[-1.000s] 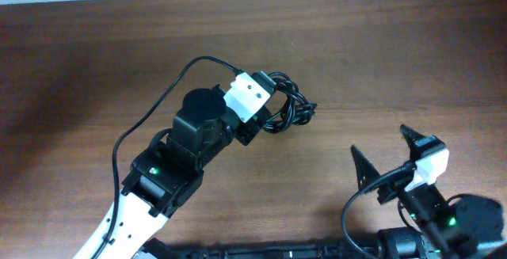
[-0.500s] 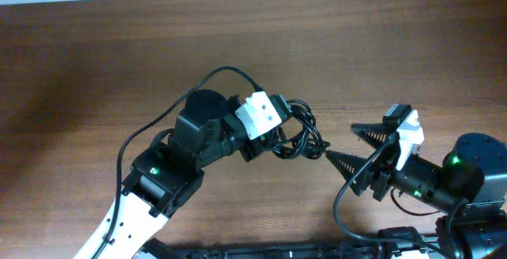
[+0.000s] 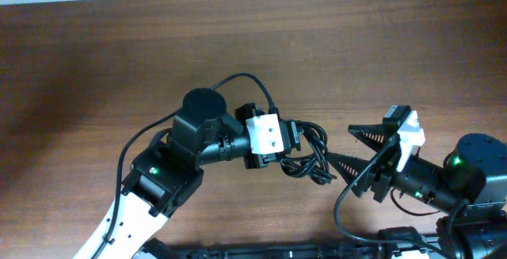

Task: Untangle cables
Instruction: 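Bring the right gripper to the lifted bundle and grasp a loop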

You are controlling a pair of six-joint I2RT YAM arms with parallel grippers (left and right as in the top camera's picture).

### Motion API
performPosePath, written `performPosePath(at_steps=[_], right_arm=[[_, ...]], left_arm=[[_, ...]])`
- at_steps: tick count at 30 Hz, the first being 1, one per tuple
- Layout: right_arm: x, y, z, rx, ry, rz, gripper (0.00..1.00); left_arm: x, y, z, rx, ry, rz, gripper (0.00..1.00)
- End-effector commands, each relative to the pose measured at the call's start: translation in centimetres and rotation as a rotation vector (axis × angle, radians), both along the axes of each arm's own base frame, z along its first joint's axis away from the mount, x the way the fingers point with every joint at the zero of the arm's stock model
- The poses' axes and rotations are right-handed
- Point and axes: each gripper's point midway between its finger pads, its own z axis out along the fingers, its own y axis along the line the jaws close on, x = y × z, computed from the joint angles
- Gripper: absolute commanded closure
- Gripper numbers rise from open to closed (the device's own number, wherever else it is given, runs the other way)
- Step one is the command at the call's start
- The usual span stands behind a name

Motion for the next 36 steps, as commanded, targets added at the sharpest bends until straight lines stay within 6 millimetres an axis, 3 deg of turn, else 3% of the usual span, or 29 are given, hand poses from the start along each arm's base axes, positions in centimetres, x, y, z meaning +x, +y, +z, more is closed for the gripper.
performPosePath(at_steps=[1,10,14,18,24,27,28,31,36], right_arm=[[0.6,-0.5,1.0,-0.016,-0.048,-0.039,0.24],[2.8,-2.0,0.0,-0.068,-0.029,-0.151,0.24],[3.7,-2.1,-0.8,-0.074,0.011,-0.153,0.24],[5.6,-3.8,-1.7,-0.131,0.026,-0.267,0.23],[5.9,-4.2,-1.7,-0.143,0.019,-0.294,0.23],[5.7,-4.2,-2.2,-0.147,0.044,-0.292,0.23],[5.5,-4.2,-2.5,-0.150,0.061,-0.291,0.17],[5.0,-4.2,-3.2,-0.156,0.098,-0.285,0.12],[4.7,-3.7,-3.2,-0.142,0.105,-0.257,0.10]], left_arm=[[-2.9,-0.6,2.4,-0.076,-0.020,-0.153,1.00],[-7.1,-0.8,4.1,-0.167,-0.015,-0.406,1.00],[-7.5,-0.8,4.2,-0.175,-0.012,-0.431,1.00],[-7.9,-0.7,4.0,-0.172,0.012,-0.448,1.00],[-3.8,-0.4,1.6,-0.058,0.027,-0.187,1.00],[0.4,0.9,0.0,0.010,0.082,0.097,1.00],[1.8,1.6,-0.3,0.020,0.099,0.202,1.00],[5.1,3.9,-0.8,0.014,0.164,0.477,1.00],[7.0,5.7,-1.1,0.001,0.194,0.646,1.00]])
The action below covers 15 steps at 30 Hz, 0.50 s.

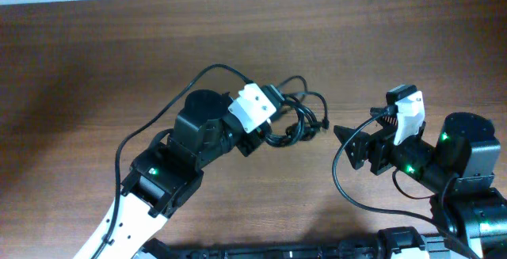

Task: Untangle cables
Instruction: 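Bring the right gripper to the lifted bundle and grasp a loop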

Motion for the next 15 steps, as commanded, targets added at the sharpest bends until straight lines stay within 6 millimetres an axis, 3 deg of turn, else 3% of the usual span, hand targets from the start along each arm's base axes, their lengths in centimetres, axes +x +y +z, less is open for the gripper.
performPosePath(at_steps=[1,7,15], right_arm=[[-0.1,0.2,0.5,0.011,-0.012,0.018,0.09],[-1.0,1.8,1.2,0.058,-0.024,0.119,0.08],[-4.0,5.9,6.0,0.228,-0.178,0.455,0.08]], left_arm=[[1.3,1.5,1.1,-0.040,0.010,0.152,1.00],[1.3,1.4,1.1,-0.068,0.038,0.165,1.00],[0.5,-0.2,2.3,-0.130,0.028,0.072,1.00]])
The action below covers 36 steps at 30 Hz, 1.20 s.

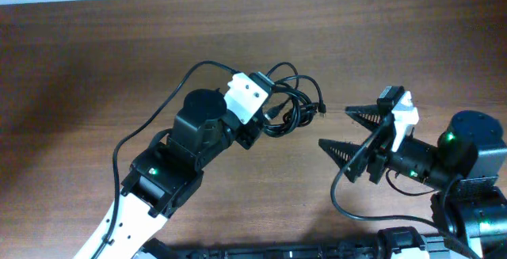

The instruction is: Untangle cables

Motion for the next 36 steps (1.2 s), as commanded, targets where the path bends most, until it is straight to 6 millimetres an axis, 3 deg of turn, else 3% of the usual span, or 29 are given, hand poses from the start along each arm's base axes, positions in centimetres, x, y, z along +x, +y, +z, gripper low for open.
performPosePath(at_steps=[1,5,9,16,21,24,30,33,36], right_arm=[[-1.9,1.5,2.0,0.064,-0.053,0.151,0.07],[-1.5,1.5,1.7,0.065,-0.035,0.150,0.06],[-0.2,1.6,0.6,0.068,0.023,0.148,0.06],[1.2,1.6,-0.7,0.070,0.088,0.146,0.06],[1.3,1.6,-0.5,0.070,0.073,0.146,0.06],[1.3,1.6,-0.4,0.069,0.065,0.146,0.06],[1.1,1.6,-0.7,0.070,0.090,0.146,0.08],[0.9,1.6,-1.1,0.072,0.120,0.145,0.25],[0.8,1.6,-1.2,0.072,0.126,0.145,0.30]], left_arm=[[-1.6,-2.0,2.2,-0.094,-0.009,-0.131,1.00],[-3.0,-3.8,3.4,-0.161,-0.021,-0.260,1.00],[-4.0,-5.4,3.2,-0.192,0.009,-0.370,1.00],[-4.2,-5.6,3.1,-0.189,0.003,-0.391,1.00],[-4.8,-5.1,1.0,-0.081,0.004,-0.429,1.00],[-4.9,-5.1,0.9,-0.075,0.003,-0.433,1.00],[-5.2,-6.0,3.3,-0.143,-0.081,-0.497,1.00],[-4.9,-6.3,4.8,-0.173,-0.147,-0.499,1.00],[-4.7,-6.4,6.0,-0.206,-0.178,-0.495,1.00]])
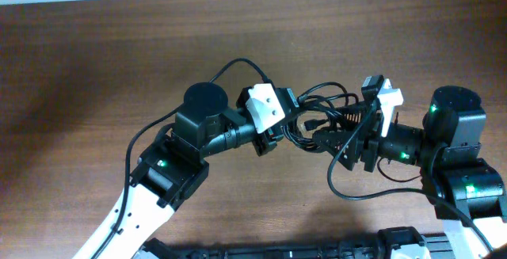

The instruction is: Untangle cables

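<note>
A tangled bundle of black cables (321, 100) hangs in the middle of the overhead view, above the brown table (95, 61). My left gripper (287, 124), the one with the white wrist block, is shut on the bundle's left side. From the right, my right gripper (326, 131) reaches into the bundle's lower right loops. Its fingers (352, 119) stand a little apart with cable strands between and around them. Whether they press on a strand is hard to make out. One loop arches over toward the right wrist.
A thin black lead (238, 65) arcs from the left wrist over the left arm's round joint. Another lead loops under the right arm (356, 188). Along the near table edge lies a dark rail (277, 251).
My left gripper has come down and to the right with the bundle. My right gripper was wide open and clear of the cables; now it is in the bundle's right side with its fingers closer together.
At first the left gripper held the bundle low in the middle, with the right gripper open beside it. Later the bundle was lifted up and left, the right gripper standing apart and then wide open. Now both grippers meet at the bundle.
</note>
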You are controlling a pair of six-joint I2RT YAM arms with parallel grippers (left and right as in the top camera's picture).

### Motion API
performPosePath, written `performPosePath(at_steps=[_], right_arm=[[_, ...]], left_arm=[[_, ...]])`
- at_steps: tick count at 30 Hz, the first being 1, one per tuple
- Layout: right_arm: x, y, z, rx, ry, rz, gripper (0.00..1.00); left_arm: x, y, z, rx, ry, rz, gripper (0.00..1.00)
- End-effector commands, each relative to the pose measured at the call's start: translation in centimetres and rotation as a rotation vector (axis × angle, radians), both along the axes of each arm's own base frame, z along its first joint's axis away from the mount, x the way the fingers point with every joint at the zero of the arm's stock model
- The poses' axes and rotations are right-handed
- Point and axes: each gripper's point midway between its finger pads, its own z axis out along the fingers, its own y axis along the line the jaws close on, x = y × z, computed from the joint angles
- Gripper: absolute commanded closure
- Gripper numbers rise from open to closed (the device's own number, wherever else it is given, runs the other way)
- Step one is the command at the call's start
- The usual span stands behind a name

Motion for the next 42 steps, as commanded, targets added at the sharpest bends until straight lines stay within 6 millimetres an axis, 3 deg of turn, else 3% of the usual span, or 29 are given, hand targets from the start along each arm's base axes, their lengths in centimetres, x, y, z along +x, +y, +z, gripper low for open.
performPosePath(at_steps=[1,2,5,7,8,9,11,14,17,18,24,29,30,31,32,33,36,37,40,42], right_arm=[[-0.1,-0.1,0.4,0.001,-0.011,0.002,0.48],[0.0,-0.1,0.4,0.001,-0.012,0.002,0.56],[0.0,-0.1,0.4,0.001,-0.012,0.002,0.95],[0.0,-0.1,0.4,0.001,-0.013,0.001,0.96],[0.0,-0.1,0.4,0.000,-0.013,0.001,0.96],[0.1,-0.2,0.3,-0.006,-0.013,-0.010,0.96],[0.8,-0.6,-0.1,-0.033,-0.014,-0.053,0.96],[1.9,-1.6,-0.6,-0.059,0.016,-0.144,0.96],[3.1,-1.9,0.5,-0.026,0.000,-0.201,0.96],[3.4,-1.9,1.2,-0.014,-0.025,-0.206,0.96],[4.6,-2.2,3.3,0.053,-0.056,-0.262,0.96],[4.9,-2.2,4.1,0.095,-0.044,-0.279,0.96],[4.9,-2.2,4.1,0.106,-0.032,-0.284,0.96],[5.0,-2.2,4.3,0.110,-0.039,-0.284,0.96],[5.1,-2.2,4.8,0.131,-0.039,-0.289,0.96],[5.1,-2.2,5.2,0.141,-0.050,-0.288,0.96],[5.2,-2.1,5.6,0.158,-0.050,-0.289,0.96],[5.0,-2.0,5.7,0.162,-0.048,-0.273,0.96],[4.3,-1.4,5.8,0.171,-0.041,-0.226,0.96],[4.3,-1.4,5.7,0.171,-0.037,-0.221,0.96]], left_arm=[[-0.4,-0.4,2.8,-0.074,-0.061,-0.026,1.00],[-0.4,-0.4,3.0,-0.079,-0.068,-0.027,1.00],[-0.4,-0.4,2.8,-0.073,-0.061,-0.026,1.00],[-0.4,-0.3,2.6,-0.069,-0.052,-0.024,0.57],[-0.4,-0.3,2.6,-0.073,-0.039,-0.021,0.07],[0.1,-0.1,2.5,-0.078,-0.010,0.014,0.01],[2.2,1.4,2.3,-0.106,0.089,0.174,0.01],[5.2,5.4,0.6,-0.160,0.308,0.423,0.01],[6.4,7.9,-1.5,-0.236,0.569,0.570,0.01],[6.2,7.9,-1.8,-0.262,0.635,0.579,0.01],[2.8,4.6,0.9,-0.315,0.704,0.276,0.01],[2.1,4.1,1.4,-0.367,0.824,0.249,0.01],[2.2,4.1,1.8,-0.375,0.811,0.243,0.11],[2.2,4.1,1.8,-0.385,0.835,0.250,0.28],[2.2,4.1,1.6,-0.417,0.926,0.270,0.35],[2.2,3.9,1.5,-0.445,1.011,0.287,0.27],[2.1,2.9,0.8,-0.493,1.181,0.330,0.18],[1.9,2.3,0.4,-0.501,1.234,0.339,0.11],[1.8,0.0,1.1,-0.514,1.199,0.280,0.07],[2.0,-0.3,1.3,-0.521,1.189,0.267,0.07]])
